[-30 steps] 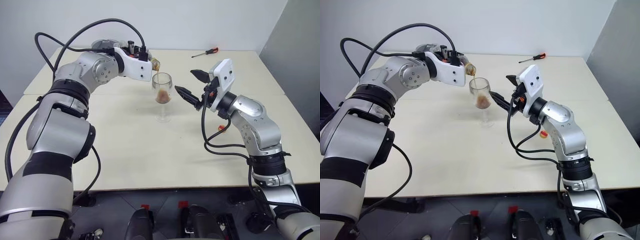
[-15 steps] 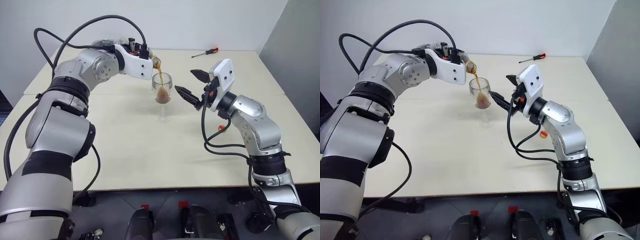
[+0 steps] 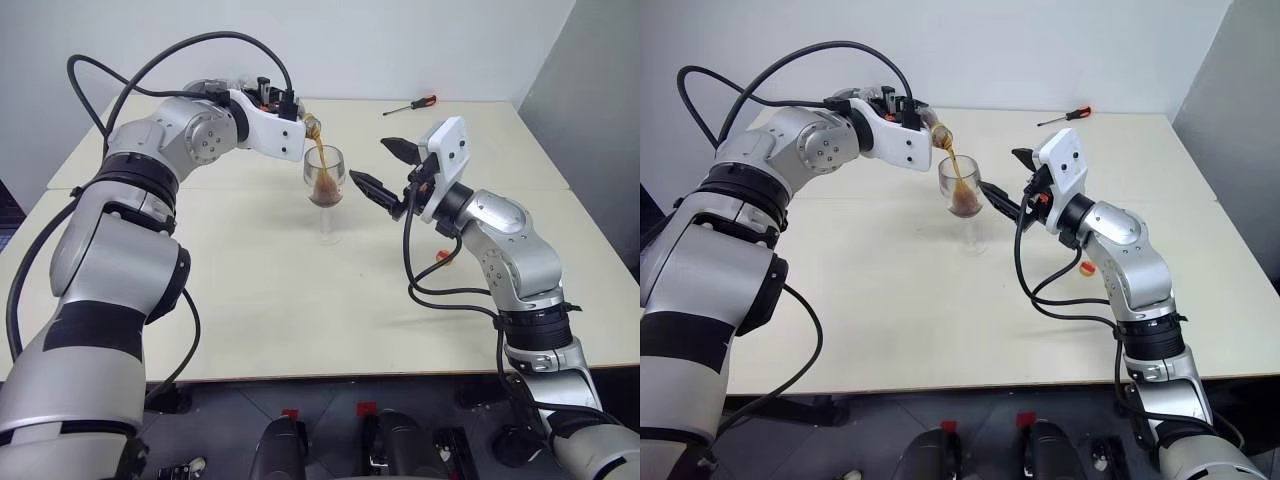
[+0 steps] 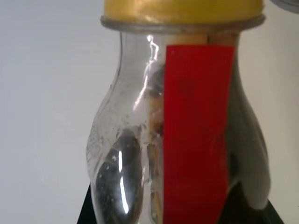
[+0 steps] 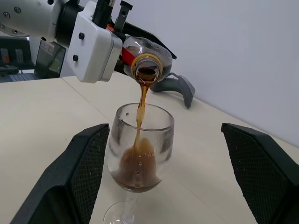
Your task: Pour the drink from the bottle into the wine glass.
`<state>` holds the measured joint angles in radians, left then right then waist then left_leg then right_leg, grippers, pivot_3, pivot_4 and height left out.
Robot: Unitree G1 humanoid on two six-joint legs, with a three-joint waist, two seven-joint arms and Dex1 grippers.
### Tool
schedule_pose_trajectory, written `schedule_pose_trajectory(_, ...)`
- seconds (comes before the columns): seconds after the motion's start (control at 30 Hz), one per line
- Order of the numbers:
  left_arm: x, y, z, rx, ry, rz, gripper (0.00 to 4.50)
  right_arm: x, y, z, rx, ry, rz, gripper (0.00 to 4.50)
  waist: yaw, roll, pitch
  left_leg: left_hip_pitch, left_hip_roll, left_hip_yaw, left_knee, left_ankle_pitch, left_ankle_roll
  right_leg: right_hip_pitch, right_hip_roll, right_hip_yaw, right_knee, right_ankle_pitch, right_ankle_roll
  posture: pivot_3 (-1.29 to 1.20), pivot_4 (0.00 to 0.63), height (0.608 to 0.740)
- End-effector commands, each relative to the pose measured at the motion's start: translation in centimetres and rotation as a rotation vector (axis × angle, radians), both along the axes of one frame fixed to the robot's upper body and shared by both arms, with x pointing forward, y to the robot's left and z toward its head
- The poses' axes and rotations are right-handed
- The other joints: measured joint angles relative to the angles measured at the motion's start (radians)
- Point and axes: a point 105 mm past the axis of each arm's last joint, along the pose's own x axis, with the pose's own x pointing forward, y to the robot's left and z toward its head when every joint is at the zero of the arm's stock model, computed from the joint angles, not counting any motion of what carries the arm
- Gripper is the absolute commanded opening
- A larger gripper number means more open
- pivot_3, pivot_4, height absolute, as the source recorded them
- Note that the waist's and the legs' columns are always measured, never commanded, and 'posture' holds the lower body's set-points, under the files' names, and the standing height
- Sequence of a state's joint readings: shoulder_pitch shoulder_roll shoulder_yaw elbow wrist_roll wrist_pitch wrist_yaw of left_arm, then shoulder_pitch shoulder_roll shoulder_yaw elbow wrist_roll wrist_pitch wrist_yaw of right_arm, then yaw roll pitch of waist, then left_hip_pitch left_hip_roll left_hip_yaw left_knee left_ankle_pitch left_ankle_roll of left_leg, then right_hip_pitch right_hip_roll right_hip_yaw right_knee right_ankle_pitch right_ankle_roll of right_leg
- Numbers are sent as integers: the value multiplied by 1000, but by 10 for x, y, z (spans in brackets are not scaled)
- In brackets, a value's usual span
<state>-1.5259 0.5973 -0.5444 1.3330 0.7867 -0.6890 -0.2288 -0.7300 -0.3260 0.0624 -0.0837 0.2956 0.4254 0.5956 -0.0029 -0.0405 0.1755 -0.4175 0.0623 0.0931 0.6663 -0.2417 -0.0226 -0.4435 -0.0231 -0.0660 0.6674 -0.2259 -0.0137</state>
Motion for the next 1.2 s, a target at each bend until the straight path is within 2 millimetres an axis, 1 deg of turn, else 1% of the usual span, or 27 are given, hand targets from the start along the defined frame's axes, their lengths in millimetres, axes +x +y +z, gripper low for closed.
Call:
schedule_pose_trajectory(0.03,-5,-3,32,-12,-87,-18,1315,-5,4,16,9,-69,22,4117,0,0,0,0,0,0,0,0,0,0,0,0,0,0,0,0,150,740)
schedule_pose_trajectory(0.7,-5,-2,34,-6,-95,-18,1315,-6,6,15,5,-70,32,4117,0,0,0,0,0,0,1,0,0,0,0,0,2,0,0,0,150,740)
schedule_pose_trajectory(1.0,-5,-2,36,-3,-100,-15,1315,-6,6,15,5,-72,29,4117,0,0,0,0,0,0,10,0,0,-2,0,1,13,-1,0,0,150,740)
schedule_pose_trajectory(1.2,-5,-1,36,-1,-102,-12,1315,-6,6,15,6,-73,29,4117,0,0,0,0,1,-1,12,0,0,-2,0,1,14,0,0,0,150,740)
